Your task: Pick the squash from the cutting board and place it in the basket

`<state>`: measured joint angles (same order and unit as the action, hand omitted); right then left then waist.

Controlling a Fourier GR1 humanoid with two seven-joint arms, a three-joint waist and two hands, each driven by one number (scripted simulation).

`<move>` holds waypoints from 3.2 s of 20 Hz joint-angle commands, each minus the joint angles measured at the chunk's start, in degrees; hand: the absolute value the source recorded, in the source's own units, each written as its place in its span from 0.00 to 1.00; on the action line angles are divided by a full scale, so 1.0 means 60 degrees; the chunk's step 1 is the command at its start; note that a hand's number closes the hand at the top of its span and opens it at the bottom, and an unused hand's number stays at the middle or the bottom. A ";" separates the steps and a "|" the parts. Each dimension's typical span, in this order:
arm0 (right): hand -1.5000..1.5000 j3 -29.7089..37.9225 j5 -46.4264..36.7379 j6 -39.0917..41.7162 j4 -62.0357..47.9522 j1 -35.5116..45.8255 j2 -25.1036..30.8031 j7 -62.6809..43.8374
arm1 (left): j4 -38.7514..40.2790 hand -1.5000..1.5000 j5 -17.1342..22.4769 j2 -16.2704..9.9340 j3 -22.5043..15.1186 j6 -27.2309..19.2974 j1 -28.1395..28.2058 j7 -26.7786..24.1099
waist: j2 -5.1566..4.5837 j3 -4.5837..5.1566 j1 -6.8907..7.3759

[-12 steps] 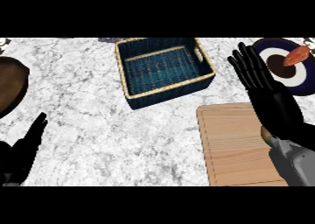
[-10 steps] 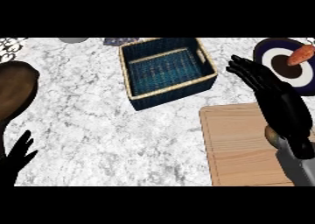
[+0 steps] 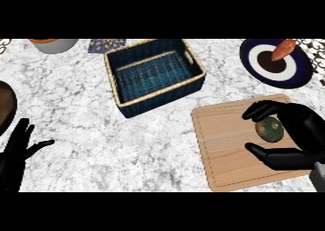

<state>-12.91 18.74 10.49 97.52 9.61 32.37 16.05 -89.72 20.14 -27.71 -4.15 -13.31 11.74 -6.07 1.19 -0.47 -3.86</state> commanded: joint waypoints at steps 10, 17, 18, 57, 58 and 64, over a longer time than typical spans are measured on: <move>0.00 0.2535 -0.3674 -0.3276 0.1574 -0.2063 0.2966 -0.3154 | -0.1114 0.50 -0.0552 0.1473 -0.1102 -0.0995 -0.1482 0.0174 | -0.0082 0.0134 -0.0049; 0.00 0.3452 -0.2978 -0.0422 0.3229 -0.2915 0.5783 -0.5820 | -0.1000 0.50 -0.0893 0.1735 -0.1325 -0.1201 -0.1550 0.0125 | -0.0107 0.0115 0.0213; 0.00 0.3702 -0.2688 0.0091 0.3168 -0.3014 0.6139 -0.5847 | -0.1327 0.50 -0.0653 0.1538 -0.1195 -0.0999 -0.1519 0.0387 | -0.0100 0.0108 0.0266; 0.00 0.2967 -0.7859 0.2620 0.1593 -0.1712 0.0757 -0.5347 | -0.1673 0.50 -0.2370 0.3037 -0.0725 -0.0147 -0.1413 0.1050 | -0.0192 0.0078 0.0668; 0.00 0.2359 -0.8500 0.2107 0.1438 -0.1711 0.0261 -0.5496 | -0.1197 0.50 -0.2523 0.3315 -0.0849 -0.0299 -0.2125 0.1100 | -0.0198 0.0078 0.0655; 0.00 0.2260 -0.9329 0.2123 0.1108 -0.1442 -0.0522 -0.5307 | -0.1651 0.50 -0.2277 0.3120 -0.0238 0.0327 -0.1625 0.0968 | -0.0193 0.0078 0.0673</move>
<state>2.31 -33.54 23.77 105.51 -0.91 32.75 -15.17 -97.37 6.88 -9.17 -6.31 -12.33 0.29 0.20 0.01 0.00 0.05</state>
